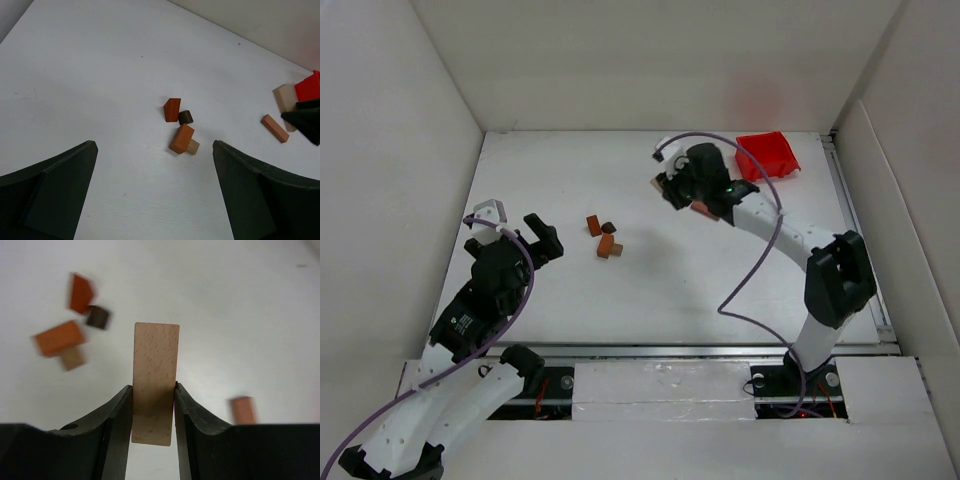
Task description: Build the wood block tower
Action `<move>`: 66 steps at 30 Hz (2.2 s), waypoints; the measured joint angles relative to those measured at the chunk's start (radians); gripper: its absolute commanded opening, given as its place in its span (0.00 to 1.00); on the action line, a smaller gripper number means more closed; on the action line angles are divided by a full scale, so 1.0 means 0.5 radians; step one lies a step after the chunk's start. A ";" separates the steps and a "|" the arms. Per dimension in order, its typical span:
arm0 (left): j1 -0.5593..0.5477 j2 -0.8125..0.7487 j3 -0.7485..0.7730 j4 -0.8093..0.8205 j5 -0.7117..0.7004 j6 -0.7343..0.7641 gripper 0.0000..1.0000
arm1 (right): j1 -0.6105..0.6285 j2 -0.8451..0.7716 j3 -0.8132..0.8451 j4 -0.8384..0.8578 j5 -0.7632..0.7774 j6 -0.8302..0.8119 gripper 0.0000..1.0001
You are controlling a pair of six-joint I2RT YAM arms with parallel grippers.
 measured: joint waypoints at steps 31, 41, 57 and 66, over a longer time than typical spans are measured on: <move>0.000 0.050 0.000 0.003 0.079 0.018 0.99 | -0.889 0.811 0.625 -0.819 -0.799 -1.122 0.00; 0.000 0.050 0.000 0.004 0.081 0.018 0.99 | -0.912 0.811 0.625 -0.807 -0.795 -1.073 0.01; 0.000 0.053 0.000 0.005 0.090 0.021 0.99 | -0.912 0.819 0.625 -0.823 -0.803 -1.070 0.05; 0.000 0.053 0.000 0.018 0.101 0.033 0.99 | -0.938 0.819 0.624 -0.823 -0.806 -1.071 0.06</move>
